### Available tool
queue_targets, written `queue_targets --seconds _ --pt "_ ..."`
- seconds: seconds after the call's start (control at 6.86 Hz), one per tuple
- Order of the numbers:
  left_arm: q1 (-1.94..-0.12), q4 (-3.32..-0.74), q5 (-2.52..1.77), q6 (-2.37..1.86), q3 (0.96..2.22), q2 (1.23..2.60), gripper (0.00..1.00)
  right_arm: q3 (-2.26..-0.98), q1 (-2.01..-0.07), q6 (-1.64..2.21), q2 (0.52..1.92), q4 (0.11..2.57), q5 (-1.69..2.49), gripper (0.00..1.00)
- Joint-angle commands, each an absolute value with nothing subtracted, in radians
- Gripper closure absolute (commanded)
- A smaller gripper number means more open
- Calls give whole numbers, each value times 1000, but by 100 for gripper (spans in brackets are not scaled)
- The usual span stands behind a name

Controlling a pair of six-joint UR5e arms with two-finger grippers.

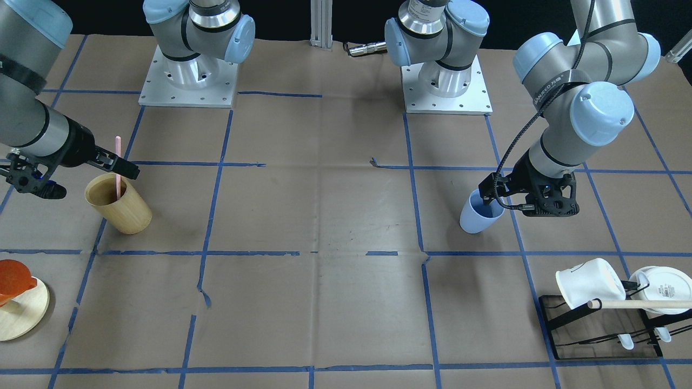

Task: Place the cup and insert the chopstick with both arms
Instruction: 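Grasp the blue cup rim with the left gripper while the right grasps the chopstick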

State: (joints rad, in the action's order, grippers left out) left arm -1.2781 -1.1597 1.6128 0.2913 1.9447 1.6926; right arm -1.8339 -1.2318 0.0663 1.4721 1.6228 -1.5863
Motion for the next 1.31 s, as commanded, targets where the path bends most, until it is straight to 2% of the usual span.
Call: queue_targets --seconds 0.0,0.15,0.29,0.44,0.58,0.73,0.88,1.17 --pt "-1267 -1148 1611 295 1986 1704 0 -1838 -1232 66 1473 1559 -1586 23" --pt "-1266 -1150 1611 298 1996 1719 0 -1836 -1232 74 1473 1507 -1580 42" --pt "-1264 -1150 1612 299 1993 1723 7 -1836 -1232 74 1473 1503 -1583 54" --pt "-1262 -1149 1612 298 1994 1724 27 -1836 -1232 74 1471 1503 -1583 62" --pt "-1262 -1149 1611 296 1994 1724 54 -1836 -1232 72 1471 1503 -1582 75" --pt "-1262 -1146 1611 296 1993 1724 72 -1830 -1232 72 1473 1491 -1577 89" --pt "-1262 -1146 1611 296 1991 1724 83 -1816 -1232 66 1477 1467 -1575 96" --pt "-1261 -1147 1615 293 1974 1723 100 -1792 -1232 67 1494 1432 -1585 97"
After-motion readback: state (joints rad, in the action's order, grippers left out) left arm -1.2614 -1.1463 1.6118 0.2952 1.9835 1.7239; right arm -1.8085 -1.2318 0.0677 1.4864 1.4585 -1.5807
